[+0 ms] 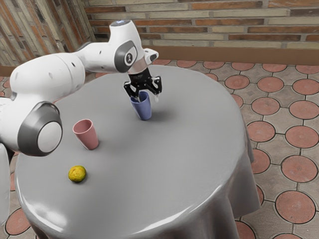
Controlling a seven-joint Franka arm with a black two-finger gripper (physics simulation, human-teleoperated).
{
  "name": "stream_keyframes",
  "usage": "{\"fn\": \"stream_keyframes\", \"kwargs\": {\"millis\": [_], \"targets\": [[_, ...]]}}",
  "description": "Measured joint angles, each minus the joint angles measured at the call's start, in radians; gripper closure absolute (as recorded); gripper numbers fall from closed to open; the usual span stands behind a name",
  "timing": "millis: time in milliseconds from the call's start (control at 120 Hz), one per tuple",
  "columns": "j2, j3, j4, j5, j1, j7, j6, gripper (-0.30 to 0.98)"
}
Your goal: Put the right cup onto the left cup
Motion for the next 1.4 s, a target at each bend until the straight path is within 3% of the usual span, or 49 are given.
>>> {"fn": "stream_keyframes", "kwargs": {"millis": [150, 317, 475, 1008, 1100, 1267, 1400], "targets": [[0.008, 0.000, 0.000, 0.012, 0.001, -0.008, 0.008, 0.30], [0.009, 0.001, -0.004, 0.016, 0.002, -0.014, 0.012, 0.57], [0.009, 0.004, -0.007, 0.019, 0.001, -0.020, 0.011, 0.70], [-0.012, 0.006, -0.003, 0.059, 0.000, -0.043, -0.027, 0.77], [-0.064, 0.006, -0.021, 0.072, 0.000, -0.049, -0.056, 0.77], [-0.308, 0.006, -0.239, 0.090, 0.009, -0.069, -0.100, 0.78], [-0.409, 0.006, -0.290, 0.119, 0.038, -0.091, -0.146, 0.78]]}}
